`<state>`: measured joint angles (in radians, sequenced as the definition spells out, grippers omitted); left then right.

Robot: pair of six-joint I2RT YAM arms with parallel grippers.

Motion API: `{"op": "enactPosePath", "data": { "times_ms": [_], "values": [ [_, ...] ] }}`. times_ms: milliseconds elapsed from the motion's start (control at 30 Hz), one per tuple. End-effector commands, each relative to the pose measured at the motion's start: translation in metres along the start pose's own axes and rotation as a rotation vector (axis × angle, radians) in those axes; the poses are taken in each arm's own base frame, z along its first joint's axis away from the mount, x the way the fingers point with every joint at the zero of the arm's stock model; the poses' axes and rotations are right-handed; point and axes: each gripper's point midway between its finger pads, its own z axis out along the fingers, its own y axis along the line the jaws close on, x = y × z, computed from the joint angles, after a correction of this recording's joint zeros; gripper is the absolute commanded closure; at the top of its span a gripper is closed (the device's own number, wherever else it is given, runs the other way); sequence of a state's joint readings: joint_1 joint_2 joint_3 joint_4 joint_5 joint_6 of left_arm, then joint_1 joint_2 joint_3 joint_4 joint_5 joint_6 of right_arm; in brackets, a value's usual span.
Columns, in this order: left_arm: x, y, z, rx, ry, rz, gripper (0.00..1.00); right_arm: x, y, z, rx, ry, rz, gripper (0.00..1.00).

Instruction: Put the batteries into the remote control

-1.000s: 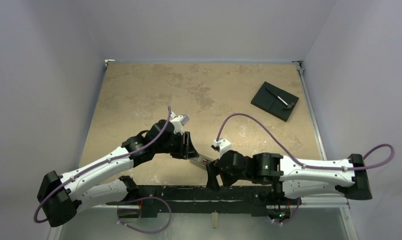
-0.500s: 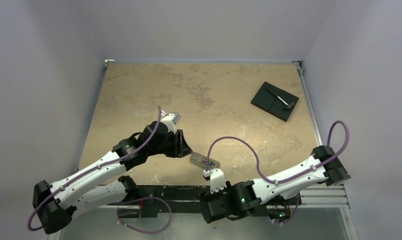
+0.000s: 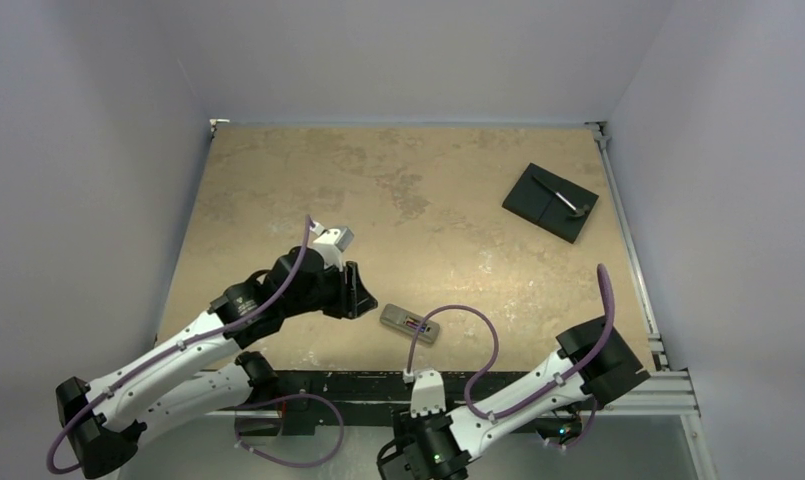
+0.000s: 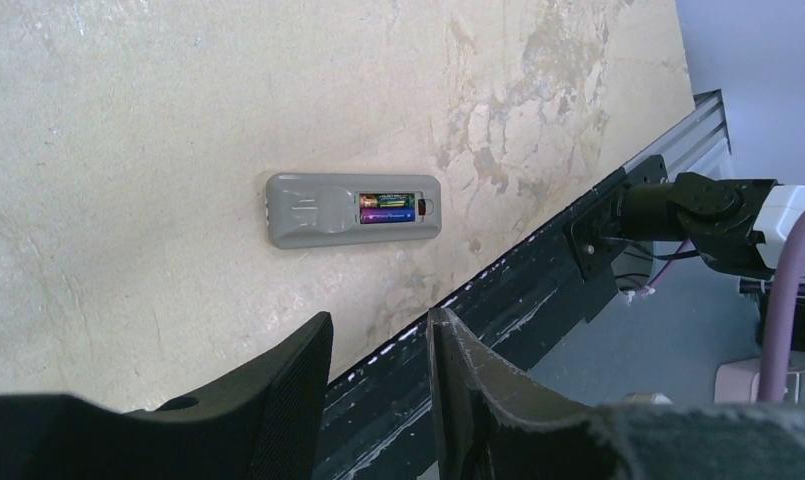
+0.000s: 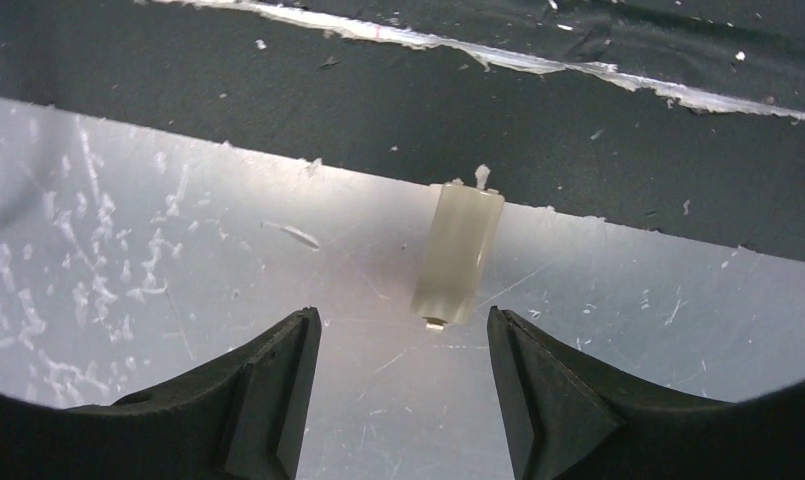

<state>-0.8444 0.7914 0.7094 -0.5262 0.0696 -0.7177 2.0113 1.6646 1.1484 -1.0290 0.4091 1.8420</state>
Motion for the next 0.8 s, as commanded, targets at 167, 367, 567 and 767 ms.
{"op": "enactPosePath", "data": {
  "times_ms": [167,367,567,767],
  "values": [
    [-0.005,-0.006,-0.013,0.046,-0.041,0.04,0.61,0.003,-0.007,0.008,0.069,-0.027,0.137,0.32],
    [-0.005,-0.007,-0.017,0.058,-0.044,0.04,0.61,0.01,-0.009,0.014,0.088,-0.008,0.154,0.36],
    [-0.004,-0.009,-0.017,0.069,-0.038,0.046,0.61,0.017,-0.013,0.022,0.113,0.001,0.163,0.38],
    [-0.002,-0.01,-0.018,0.079,-0.035,0.047,0.61,0.019,-0.016,0.024,0.112,0.011,0.186,0.42]
  ]
}}
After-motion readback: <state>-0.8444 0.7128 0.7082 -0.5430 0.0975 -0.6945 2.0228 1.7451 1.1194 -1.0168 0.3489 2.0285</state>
